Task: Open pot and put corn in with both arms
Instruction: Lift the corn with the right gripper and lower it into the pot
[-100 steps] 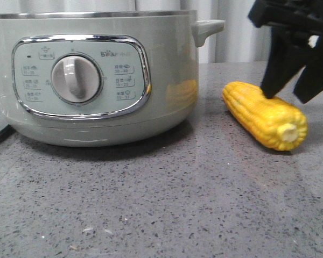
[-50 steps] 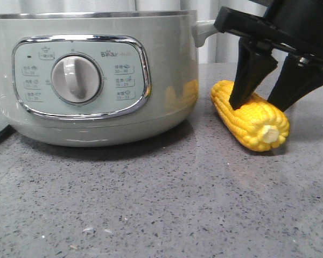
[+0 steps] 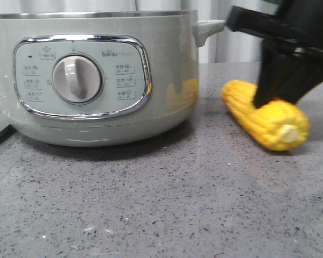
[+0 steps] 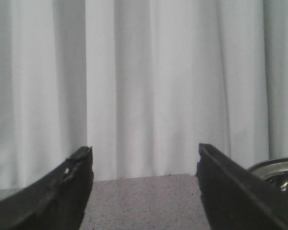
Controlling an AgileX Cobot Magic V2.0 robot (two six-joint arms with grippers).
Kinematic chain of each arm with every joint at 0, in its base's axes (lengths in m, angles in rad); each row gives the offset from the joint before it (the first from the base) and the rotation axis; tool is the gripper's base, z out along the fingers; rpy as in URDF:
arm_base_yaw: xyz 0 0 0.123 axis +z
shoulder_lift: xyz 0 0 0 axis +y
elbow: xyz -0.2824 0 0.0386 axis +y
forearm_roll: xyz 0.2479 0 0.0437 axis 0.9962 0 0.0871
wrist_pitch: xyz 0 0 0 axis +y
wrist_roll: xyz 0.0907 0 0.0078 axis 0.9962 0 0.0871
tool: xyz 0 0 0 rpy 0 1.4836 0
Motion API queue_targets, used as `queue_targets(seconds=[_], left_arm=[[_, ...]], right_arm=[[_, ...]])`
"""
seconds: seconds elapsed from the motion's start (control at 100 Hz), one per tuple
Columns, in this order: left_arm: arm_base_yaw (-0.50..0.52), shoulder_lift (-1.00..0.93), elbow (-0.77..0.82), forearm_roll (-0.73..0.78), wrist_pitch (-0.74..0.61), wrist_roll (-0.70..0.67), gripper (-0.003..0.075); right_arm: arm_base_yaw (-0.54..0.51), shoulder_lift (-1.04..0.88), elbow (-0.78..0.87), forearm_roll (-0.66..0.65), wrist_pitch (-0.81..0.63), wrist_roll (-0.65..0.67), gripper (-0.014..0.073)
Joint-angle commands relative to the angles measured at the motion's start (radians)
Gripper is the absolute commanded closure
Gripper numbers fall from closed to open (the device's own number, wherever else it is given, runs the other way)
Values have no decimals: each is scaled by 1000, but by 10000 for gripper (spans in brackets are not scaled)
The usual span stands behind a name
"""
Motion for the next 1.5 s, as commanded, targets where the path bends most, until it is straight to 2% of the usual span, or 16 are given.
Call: queue_targets(seconds=[0.0,0.2,0.4,0.49,0.62,0.87,0.99,1.22,1.26,1.33,1.43,1.49], left_arm=[[-7,-6,-38,-4,-63,-9,300],[-7,-6,-38,-4,-65,-9,300],[-7,-6,-38,-4,-67,-9,300],[-7,-6,-38,-4,-68,-9,300],[-7,-6,-38,-4,-71,-9,300],[-7,-6,-38,-2,-72,-9,300],[-7,-6,-38,-2,-79,-9,300],[-7,-6,-38,-2,-90,-9,300],[-7,-6,-38,-2,-90,-9,300],[-7,-8,-38,-2,-92,-10,300],[-7,-7,-38,-2,-94,-32,300],[-7,-7,-38,-2,-94,-34,300]], right_arm=[[-46,-85,-19,-72,16,-19,657],[-121,-225,-51,-99,29,-19,657],[-90,-317,-179,-91,51,-39,657],[-33,-321,-255,-67,47,-39,657],[100,-284,-341,-64,27,-39,657],[347,-93,-462,-97,-82,-39,657],[392,17,-526,-107,-113,-39,657],[396,157,-597,-107,-120,-39,652],[396,168,-599,-107,-120,-39,634],[396,178,-599,-107,-123,-39,550],[396,182,-599,-111,-130,-39,356],[396,182,-599,-111,-138,-39,278]])
